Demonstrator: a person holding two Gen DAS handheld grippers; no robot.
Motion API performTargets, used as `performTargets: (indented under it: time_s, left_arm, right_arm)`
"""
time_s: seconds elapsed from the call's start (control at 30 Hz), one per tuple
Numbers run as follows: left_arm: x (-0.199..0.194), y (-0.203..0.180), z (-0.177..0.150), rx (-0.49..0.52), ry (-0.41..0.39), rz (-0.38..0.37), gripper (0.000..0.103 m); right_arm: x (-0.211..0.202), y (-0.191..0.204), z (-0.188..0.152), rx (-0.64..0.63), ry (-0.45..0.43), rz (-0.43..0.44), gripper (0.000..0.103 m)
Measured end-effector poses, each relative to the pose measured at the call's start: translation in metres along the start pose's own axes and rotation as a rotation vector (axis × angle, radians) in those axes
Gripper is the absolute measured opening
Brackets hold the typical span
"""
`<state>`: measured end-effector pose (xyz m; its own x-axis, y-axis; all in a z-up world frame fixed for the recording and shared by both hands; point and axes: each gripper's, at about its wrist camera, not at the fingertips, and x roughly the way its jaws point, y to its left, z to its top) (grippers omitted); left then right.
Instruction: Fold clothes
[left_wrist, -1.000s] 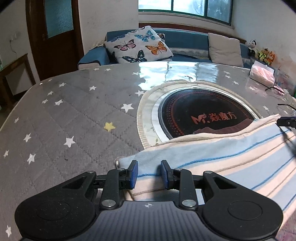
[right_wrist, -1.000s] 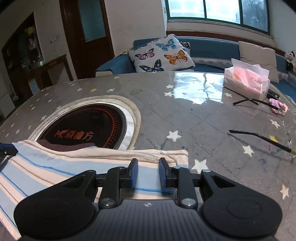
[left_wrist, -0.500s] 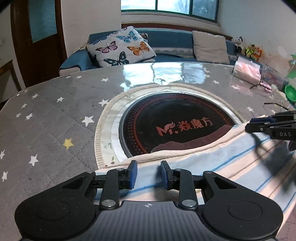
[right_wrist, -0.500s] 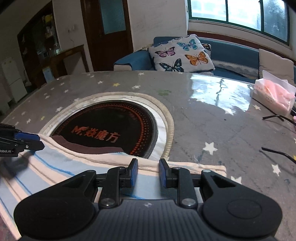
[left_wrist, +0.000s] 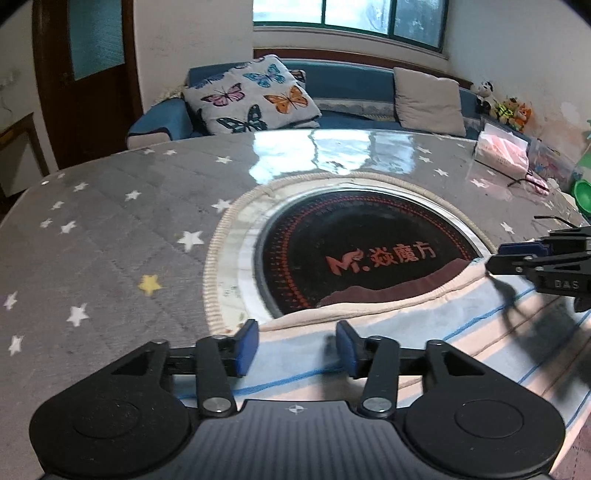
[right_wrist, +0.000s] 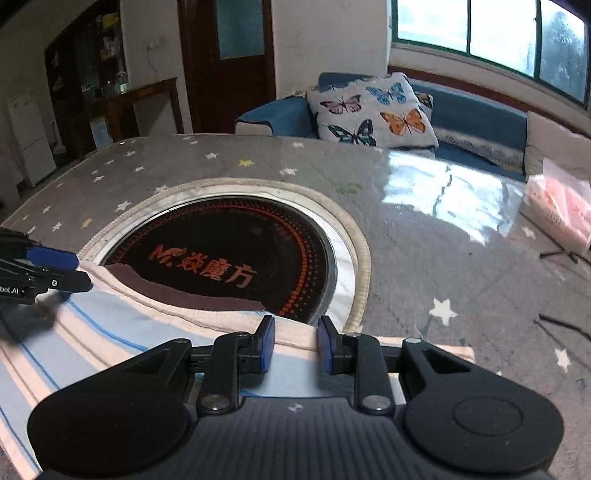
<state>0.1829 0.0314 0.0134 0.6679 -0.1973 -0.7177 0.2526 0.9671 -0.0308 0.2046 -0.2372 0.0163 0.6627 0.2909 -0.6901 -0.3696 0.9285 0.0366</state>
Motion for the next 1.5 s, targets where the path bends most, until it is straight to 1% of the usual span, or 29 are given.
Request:
performTargets:
  time_s: [0.07, 0.17, 0.2, 0.27, 0.33, 0.43, 0.53, 0.67, 0.77, 0.9, 1.03, 1.13, 1.17, 1.2, 1.3, 1.43, 1.5]
  left_arm:
    - [-0.008, 0.008, -0.002, -0.016, -0.007, 0.022, 0.062]
    - [-0.019, 0.023, -0.008, -0.052, -0.01, 0.054, 0.073]
    - [-0.022, 0.028, -0.011, -0.064, -0.007, 0.064, 0.075]
    - [-0.029, 0.038, -0.016, -0.095, -0.003, 0.087, 0.085]
    - [-0.038, 0.049, -0.023, -0.119, -0.009, 0.101, 0.087]
    - [-0.051, 0.062, -0.034, -0.152, -0.015, 0.133, 0.092]
    - [-0.061, 0.071, -0.043, -0.175, -0.018, 0.15, 0.093]
    - [-0.075, 0.078, -0.055, -0.192, -0.022, 0.166, 0.093]
    - [-0.085, 0.086, -0.061, -0.214, -0.036, 0.177, 0.093]
    - [-0.095, 0.095, -0.068, -0.241, -0.044, 0.191, 0.093]
    - [-0.1, 0.099, -0.073, -0.264, -0.047, 0.176, 0.093]
    - [-0.102, 0.099, -0.074, -0.264, -0.051, 0.161, 0.093]
    - [-0.103, 0.098, -0.075, -0.265, -0.052, 0.155, 0.093]
    - [-0.103, 0.098, -0.075, -0.266, -0.054, 0.151, 0.093]
    - [-0.103, 0.099, -0.075, -0.268, -0.054, 0.145, 0.093]
    - [-0.1, 0.1, -0.078, -0.275, -0.04, 0.141, 0.093]
    - [-0.101, 0.101, -0.079, -0.283, -0.04, 0.132, 0.093]
  right_arm:
    - [-0.008, 0.006, 0.001, -0.021, -0.004, 0.007, 0.029]
    - [-0.02, 0.021, 0.0, -0.07, -0.006, 0.039, 0.03]
    - [-0.025, 0.028, -0.001, -0.092, -0.004, 0.057, 0.032]
    - [-0.033, 0.044, -0.004, -0.14, -0.004, 0.09, 0.038]
    - [-0.042, 0.063, -0.008, -0.19, -0.004, 0.127, 0.039]
    - [-0.053, 0.091, -0.013, -0.255, -0.003, 0.196, 0.04]
    - [-0.062, 0.125, -0.022, -0.335, -0.009, 0.264, 0.042]
    - [-0.07, 0.168, -0.032, -0.441, -0.019, 0.353, 0.042]
    - [-0.072, 0.198, -0.041, -0.521, -0.036, 0.398, 0.042]
    - [-0.072, 0.228, -0.049, -0.569, -0.025, 0.467, 0.042]
    - [-0.073, 0.252, -0.055, -0.62, -0.044, 0.476, 0.042]
    - [-0.07, 0.27, -0.06, -0.675, -0.042, 0.452, 0.039]
    - [-0.069, 0.276, -0.063, -0.692, -0.039, 0.449, 0.037]
    - [-0.066, 0.279, -0.064, -0.702, -0.032, 0.452, 0.032]
    - [-0.06, 0.288, -0.068, -0.706, -0.004, 0.46, 0.032]
    - [-0.058, 0.286, -0.067, -0.674, 0.005, 0.462, 0.032]
    - [-0.062, 0.284, -0.064, -0.657, -0.004, 0.463, 0.032]
